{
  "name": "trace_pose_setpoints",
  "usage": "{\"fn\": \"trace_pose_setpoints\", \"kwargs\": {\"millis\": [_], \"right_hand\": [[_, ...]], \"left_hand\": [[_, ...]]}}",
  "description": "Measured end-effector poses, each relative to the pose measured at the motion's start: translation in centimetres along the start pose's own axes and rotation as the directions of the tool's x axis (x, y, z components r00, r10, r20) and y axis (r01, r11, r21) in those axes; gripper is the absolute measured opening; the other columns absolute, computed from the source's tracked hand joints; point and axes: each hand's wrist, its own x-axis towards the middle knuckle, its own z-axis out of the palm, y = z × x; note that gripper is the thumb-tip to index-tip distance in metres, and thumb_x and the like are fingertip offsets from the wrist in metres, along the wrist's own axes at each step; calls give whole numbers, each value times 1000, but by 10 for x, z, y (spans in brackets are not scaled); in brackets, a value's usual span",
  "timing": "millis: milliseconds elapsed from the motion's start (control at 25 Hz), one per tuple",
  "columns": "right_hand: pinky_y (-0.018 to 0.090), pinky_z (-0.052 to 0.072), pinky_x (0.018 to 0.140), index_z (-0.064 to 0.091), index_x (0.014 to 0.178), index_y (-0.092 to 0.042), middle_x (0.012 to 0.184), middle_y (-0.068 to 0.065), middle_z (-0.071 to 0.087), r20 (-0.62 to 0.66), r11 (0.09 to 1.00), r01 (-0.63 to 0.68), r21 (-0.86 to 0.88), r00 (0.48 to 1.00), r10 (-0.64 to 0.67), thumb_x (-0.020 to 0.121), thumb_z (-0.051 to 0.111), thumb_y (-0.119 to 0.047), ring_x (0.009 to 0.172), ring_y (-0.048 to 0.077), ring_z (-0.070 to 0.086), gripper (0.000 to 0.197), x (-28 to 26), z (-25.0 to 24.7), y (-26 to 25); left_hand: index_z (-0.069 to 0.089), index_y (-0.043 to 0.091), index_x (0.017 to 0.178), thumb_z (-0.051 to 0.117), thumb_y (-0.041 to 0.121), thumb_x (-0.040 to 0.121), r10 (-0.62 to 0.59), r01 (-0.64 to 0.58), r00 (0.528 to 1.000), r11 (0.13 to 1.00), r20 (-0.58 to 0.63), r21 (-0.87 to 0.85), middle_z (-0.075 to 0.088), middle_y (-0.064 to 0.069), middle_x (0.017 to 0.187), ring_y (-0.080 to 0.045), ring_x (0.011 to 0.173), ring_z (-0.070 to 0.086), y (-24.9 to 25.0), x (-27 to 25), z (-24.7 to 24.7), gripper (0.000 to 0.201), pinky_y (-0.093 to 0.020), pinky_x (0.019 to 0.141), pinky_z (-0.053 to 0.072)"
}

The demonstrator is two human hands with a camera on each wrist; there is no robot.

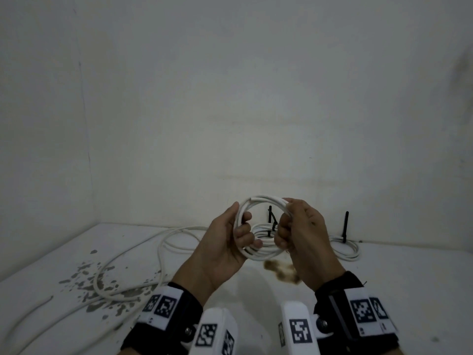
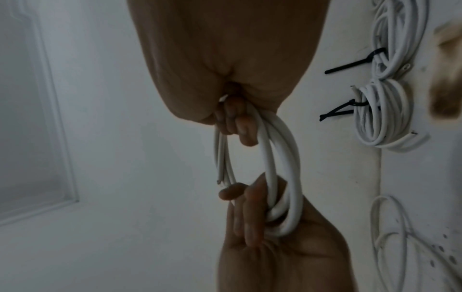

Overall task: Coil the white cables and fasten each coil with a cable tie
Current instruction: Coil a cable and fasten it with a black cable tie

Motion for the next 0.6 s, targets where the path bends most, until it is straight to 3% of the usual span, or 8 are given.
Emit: {"fn": "trace_pose_setpoints", "kwargs": {"millis": [120, 280, 360, 480, 600], "right_hand": [[28, 33, 44, 54, 97, -6, 57, -1, 30, 25, 999, -33, 25, 999, 32, 105, 36, -13, 48, 14, 28, 21, -2, 3, 1], [31, 40, 47, 58, 101, -2, 57, 2, 34, 91, 999, -50, -11, 995, 51, 104, 37, -10, 50, 17, 31, 23, 0, 4, 1], [32, 43, 49, 60, 103, -2, 58, 2, 36, 117, 997, -66, -36, 991, 70, 104, 37, -8, 52, 17, 33, 24, 0, 4, 4], [34, 46, 52, 61, 104, -2, 60, 3, 36, 151, 996, -77, -33, 985, 82, 103, 38, -6, 52, 16, 34, 23, 0, 6, 8], [33, 46, 52, 60, 105, -3, 60, 2, 36, 150, 996, -76, -54, 985, 84, 103, 38, -6, 51, 16, 33, 22, 1, 5, 11]], "left_hand": [[45, 16, 67, 44, 39, 102, 144, -113, 970, 980, -195, 163, 20, 7, 45, -7, 34, 16, -3, 2, 10, 43, -20, 36, 19], [29, 24, 52, 68, 45, 86, 121, -55, 934, 978, -336, 199, 15, 7, 45, -9, 35, 13, 4, -4, 14, 55, -20, 35, 15], [28, 25, 53, 75, 42, 80, 107, -39, 927, 981, -360, 192, 13, 7, 46, -10, 35, 12, 7, -6, 12, 57, -21, 36, 14], [29, 24, 56, 72, 25, 83, 136, -83, 921, 984, -365, 156, 12, 7, 42, -10, 32, 11, 11, -1, 6, 51, -20, 34, 14], [23, 25, 50, 68, 24, 82, 84, -44, 950, 989, -300, 138, 12, 6, 40, -11, 31, 11, 14, 1, -3, 56, -20, 35, 16]]}}
